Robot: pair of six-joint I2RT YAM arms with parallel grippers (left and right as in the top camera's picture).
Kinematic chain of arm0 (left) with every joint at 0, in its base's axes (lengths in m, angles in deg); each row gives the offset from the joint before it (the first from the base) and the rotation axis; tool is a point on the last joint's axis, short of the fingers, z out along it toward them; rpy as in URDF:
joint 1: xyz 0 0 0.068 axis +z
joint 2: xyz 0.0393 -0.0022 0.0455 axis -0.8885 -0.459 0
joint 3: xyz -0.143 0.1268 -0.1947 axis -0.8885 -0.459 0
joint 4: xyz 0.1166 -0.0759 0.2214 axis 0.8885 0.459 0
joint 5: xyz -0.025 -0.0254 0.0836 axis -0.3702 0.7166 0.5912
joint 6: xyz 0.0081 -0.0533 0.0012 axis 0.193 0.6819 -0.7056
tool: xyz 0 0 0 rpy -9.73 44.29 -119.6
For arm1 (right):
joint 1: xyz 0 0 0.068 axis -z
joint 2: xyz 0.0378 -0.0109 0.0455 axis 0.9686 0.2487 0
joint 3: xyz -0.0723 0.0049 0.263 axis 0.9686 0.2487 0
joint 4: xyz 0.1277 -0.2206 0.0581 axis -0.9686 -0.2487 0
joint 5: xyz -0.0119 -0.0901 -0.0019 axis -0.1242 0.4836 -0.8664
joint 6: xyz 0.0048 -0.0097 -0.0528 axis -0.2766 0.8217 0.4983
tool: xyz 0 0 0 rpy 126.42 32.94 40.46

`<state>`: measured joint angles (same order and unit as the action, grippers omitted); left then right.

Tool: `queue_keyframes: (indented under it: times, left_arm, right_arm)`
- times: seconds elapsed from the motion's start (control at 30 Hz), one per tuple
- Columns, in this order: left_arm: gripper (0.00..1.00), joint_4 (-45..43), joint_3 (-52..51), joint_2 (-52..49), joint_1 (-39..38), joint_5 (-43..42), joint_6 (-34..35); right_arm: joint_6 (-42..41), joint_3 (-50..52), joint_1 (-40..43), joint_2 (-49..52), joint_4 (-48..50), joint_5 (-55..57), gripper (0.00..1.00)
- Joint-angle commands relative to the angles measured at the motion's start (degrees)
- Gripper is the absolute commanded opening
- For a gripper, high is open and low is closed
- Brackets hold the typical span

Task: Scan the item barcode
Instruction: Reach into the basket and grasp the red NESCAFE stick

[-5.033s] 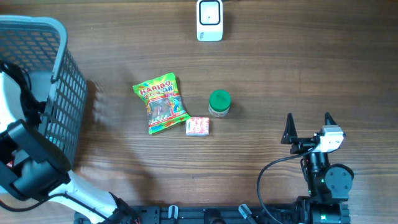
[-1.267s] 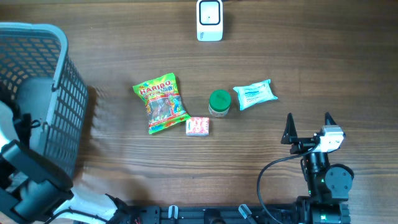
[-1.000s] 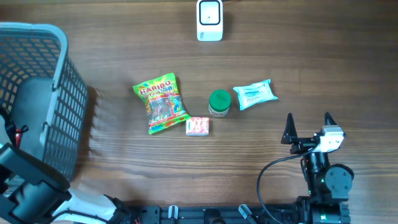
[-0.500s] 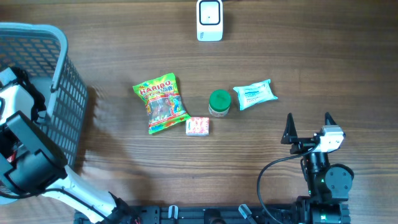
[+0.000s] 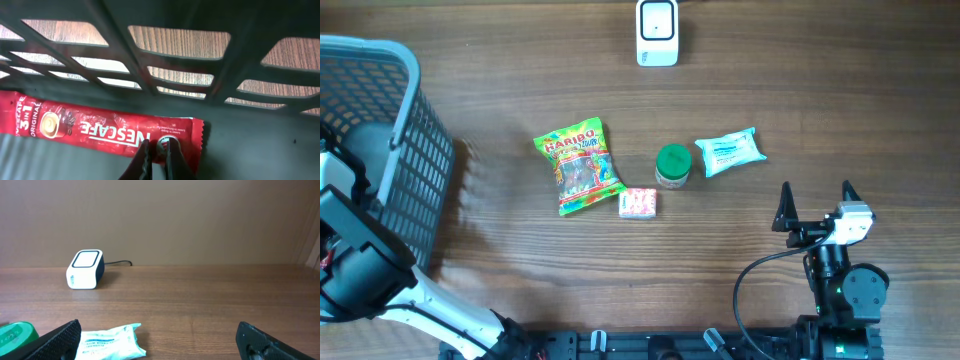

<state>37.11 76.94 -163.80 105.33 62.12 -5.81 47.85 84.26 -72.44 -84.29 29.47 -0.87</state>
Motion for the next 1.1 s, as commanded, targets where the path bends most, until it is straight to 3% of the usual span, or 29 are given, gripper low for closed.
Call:
queue_keyframes:
  times: [0.0, 0.13, 0.23, 0.3, 0.63, 0.9, 0.93, 0.97, 1.07]
  left_arm:
    - [0.04, 0.7, -0.3, -6.0, 0.4, -4.1, -3.0]
    - [0.04, 4.9, -0.3, -7.3, 0.2, -16.8, -3.0]
    - [0.04, 4.9, -0.3, -7.3, -1.0, -31.2, -2.7]
    - [0.04, 5.2, -0.3, -7.3, -2.3, -34.7, -2.8]
    - [0.04, 7.2, -0.3, -6.4, -13.0, -32.9, -2.0]
    - [0.07, 7.5, -0.2, 6.5, -12.5, -27.4, -2.8]
    - [0.14, 7.6, -0.2, 8.4, -12.5, -27.4, -2.8]
    - [0.39, 8.0, -0.2, 10.0, -12.5, -27.2, -2.8]
    - [1.0, 9.5, -0.2, 12.2, -12.0, -22.9, -2.8]
  right_arm:
    - [-0.4, 0.1, 0.1, -0.3, 0.2, -0.4, 1.0]
    - [-0.4, 0.1, 0.1, -0.3, 0.2, -0.4, 1.0]
    - [-0.3, 0.1, 0.1, -0.3, 0.2, -0.4, 1.0]
    - [-0.4, 0.1, 0.1, -0.3, 0.2, -0.4, 1.0]
    - [-0.3, 0.1, 0.1, -0.3, 0.2, -0.4, 1.0]
    - [-0.4, 0.1, 0.1, -0.3, 0.2, -0.4, 1.0]
    - [-0.4, 0.1, 0.1, -0.3, 0.2, -0.4, 1.0]
    - [-0.4, 0.1, 0.1, -0.3, 0.2, -0.4, 1.0]
    - [-0.4, 0.1, 0.1, -0.3, 0.2, -0.4, 1.0]
